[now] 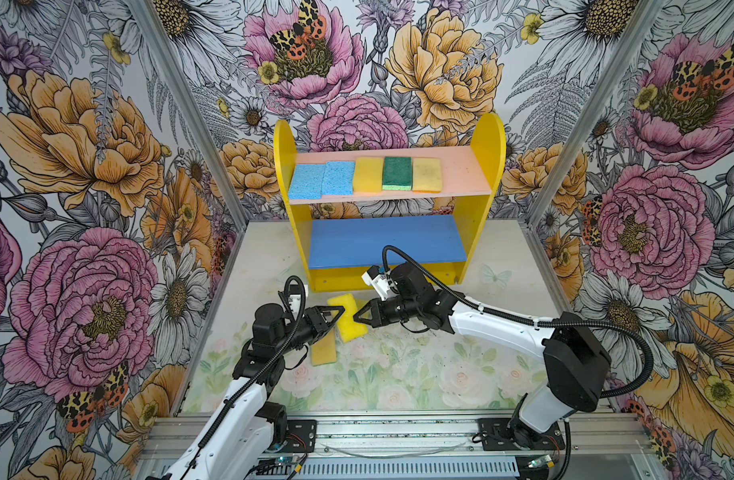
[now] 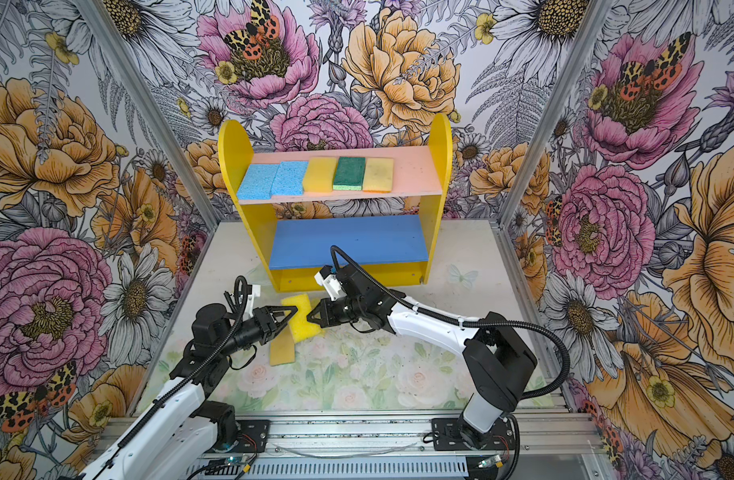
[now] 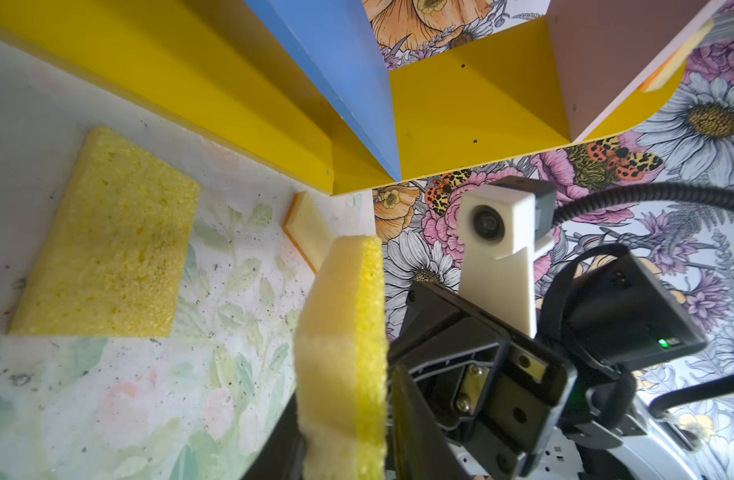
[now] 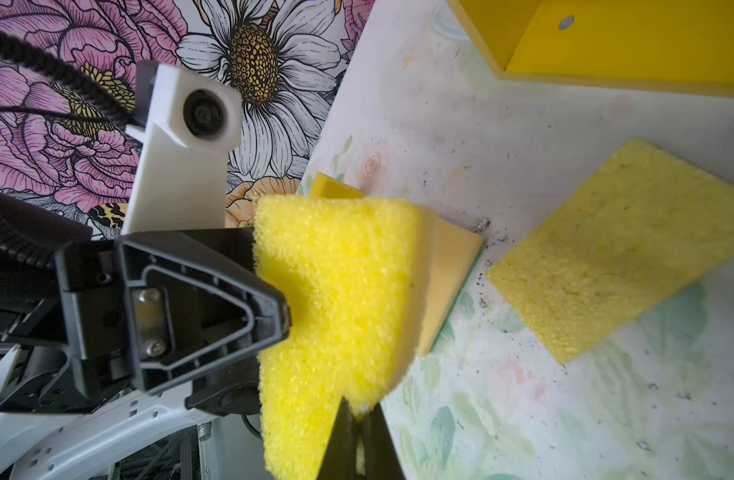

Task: Place and organize the cleaning sponges onto the shelf
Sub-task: 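Lift the bright yellow sponge upright with the right gripper beside the left gripper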

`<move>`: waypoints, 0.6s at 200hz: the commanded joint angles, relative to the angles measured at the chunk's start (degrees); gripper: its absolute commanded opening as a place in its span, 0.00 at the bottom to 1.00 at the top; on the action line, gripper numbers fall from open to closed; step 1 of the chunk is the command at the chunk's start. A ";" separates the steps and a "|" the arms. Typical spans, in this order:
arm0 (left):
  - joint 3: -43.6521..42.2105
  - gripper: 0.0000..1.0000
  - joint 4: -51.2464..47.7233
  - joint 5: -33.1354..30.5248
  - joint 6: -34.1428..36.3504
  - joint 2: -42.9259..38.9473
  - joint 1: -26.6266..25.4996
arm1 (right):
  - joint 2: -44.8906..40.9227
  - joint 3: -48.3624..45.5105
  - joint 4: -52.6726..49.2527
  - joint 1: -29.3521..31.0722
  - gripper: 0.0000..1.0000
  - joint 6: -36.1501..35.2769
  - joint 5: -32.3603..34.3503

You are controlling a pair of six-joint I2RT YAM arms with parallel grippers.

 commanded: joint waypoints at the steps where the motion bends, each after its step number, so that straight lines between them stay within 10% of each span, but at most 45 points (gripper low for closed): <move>1: 0.10 0.11 2.69 0.11 0.45 -0.07 0.49 | -0.12 1.24 0.67 0.22 0.18 0.54 -1.62; 52: 0.66 0.10 2.39 3.77 -0.83 -1.56 5.05 | -3.68 -2.28 0.72 -0.61 0.47 2.19 -2.50; 120: 0.80 0.11 4.01 5.71 -2.83 -2.43 6.78 | -2.36 -0.23 0.76 -0.09 0.45 2.89 -3.71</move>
